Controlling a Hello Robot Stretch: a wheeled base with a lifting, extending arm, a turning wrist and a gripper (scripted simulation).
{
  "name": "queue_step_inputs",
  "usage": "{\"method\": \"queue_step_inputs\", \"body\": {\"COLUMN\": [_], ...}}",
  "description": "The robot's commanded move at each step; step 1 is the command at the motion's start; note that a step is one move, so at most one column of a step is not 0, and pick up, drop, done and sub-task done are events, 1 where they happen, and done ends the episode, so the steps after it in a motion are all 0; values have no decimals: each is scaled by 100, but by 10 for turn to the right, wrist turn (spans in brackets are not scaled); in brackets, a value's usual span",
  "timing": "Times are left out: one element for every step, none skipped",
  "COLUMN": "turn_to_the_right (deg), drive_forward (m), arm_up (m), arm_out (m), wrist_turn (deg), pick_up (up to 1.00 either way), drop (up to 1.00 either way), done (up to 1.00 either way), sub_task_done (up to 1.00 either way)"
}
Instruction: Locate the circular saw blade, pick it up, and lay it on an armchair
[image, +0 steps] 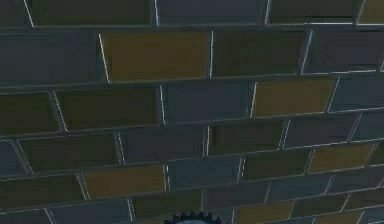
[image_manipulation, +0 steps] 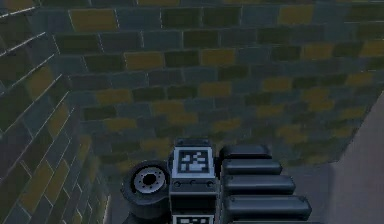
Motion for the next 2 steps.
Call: {"method": "queue_step_inputs", "body": {"turn_to_the_right": [180,0], "drive_forward": [0,20], "arm_up": [0,0], "arm_out": [0,0], "wrist_turn": [0,0], "pick_up": [0,0], "drop": [0,0], "done": [0,0], "sub_task_done": [0,0]}}
